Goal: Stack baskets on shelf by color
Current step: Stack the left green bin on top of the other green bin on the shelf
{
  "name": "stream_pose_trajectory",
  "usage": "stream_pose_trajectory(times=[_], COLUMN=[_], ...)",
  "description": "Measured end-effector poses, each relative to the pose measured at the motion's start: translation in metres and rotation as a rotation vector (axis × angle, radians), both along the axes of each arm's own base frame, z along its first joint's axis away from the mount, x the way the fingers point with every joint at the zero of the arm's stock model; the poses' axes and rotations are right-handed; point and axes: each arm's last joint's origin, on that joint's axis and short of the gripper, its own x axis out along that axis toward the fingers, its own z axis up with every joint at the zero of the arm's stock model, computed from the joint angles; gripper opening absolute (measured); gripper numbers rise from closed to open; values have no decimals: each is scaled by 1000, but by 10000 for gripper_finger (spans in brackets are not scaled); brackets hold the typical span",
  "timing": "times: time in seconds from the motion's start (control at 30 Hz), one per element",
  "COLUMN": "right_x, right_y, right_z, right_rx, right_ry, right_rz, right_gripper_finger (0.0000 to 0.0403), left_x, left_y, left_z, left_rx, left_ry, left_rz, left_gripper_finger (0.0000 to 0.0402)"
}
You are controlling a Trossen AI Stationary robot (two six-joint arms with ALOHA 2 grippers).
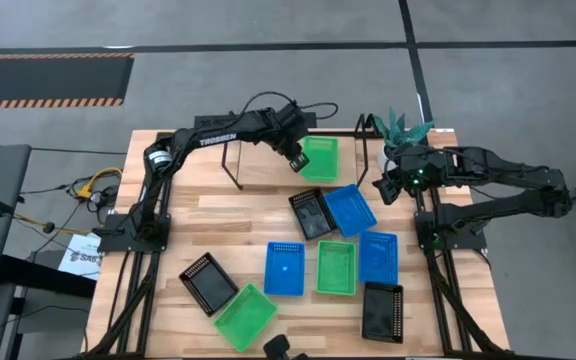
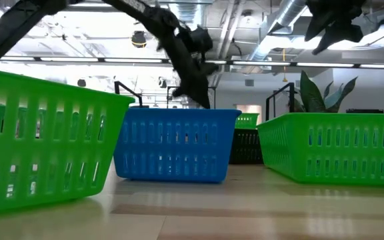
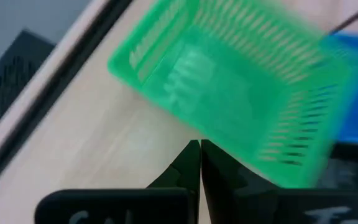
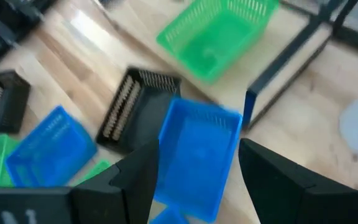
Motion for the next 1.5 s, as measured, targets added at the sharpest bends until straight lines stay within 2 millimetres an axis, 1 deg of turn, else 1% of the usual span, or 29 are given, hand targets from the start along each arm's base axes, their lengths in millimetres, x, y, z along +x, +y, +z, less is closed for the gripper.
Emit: stream_pose_trajectory(times=[0.07,0.17,0.27,0.3,0.37,0.4,0.47,0.57,0.67,0.73,0.77,0.83,0.9,0.97,1.03,1.1,1.17,1.2,1.3,1.5], right_x=[3,17,37,45,59,64,72,75,68,63,60,52,45,41,39,37,37,36,36,35], right_y=[1,7,18,22,30,33,39,51,66,75,79,85,91,95,98,101,102,103,104,103], right_z=[-7,-17,-26,-30,-38,-41,-49,-58,-61,-61,-60,-57,-55,-54,-53,-52,-52,-52,-52,-52], right_rx=[63,119,102,86,57,50,59,109,129,138,142,147,150,151,146,137,137,136,134,131], right_ry=[71,141,186,198,226,234,270,337,403,426,435,446,454,452,443,437,438,440,441,451], right_rz=[3,78,199,244,324,349,375,413,441,453,457,468,476,477,474,481,486,490,496,496], right_gripper_finger=[245,245,245,245,245,245,245,245,245,245,245,245,245,245,245,245,245,245,245,245], left_x=[-13,-37,-61,-72,-90,-98,-111,-131,-150,-159,-161,-165,-163,-159,-152,-143,-135,-134,-137,-147], left_y=[-8,-24,-41,-48,-60,-67,-80,-105,-135,-156,-166,-190,-213,-235,-252,-266,-273,-274,-272,-271], left_z=[31,77,117,132,155,164,176,182,179,175,174,171,164,153,136,115,95,88,73,20], left_rx=[-6,24,104,131,178,190,185,81,-108,-202,-214,-170,-113,-90,-101,-154,-232,-266,-298,-313], left_ry=[-42,-110,-170,-200,-247,-266,-276,-238,-126,-30,18,97,145,168,174,159,112,75,-22,109], left_rz=[-30,-55,-11,-6,-5,-6,-27,-108,-180,-185,-181,-200,-259,-329,-382,-413,-423,-428,-427,-403], left_gripper_finger=[0,0,4,9,26,37,66,116,162,183,190,198,200,201,201,201,201,201,201,201])
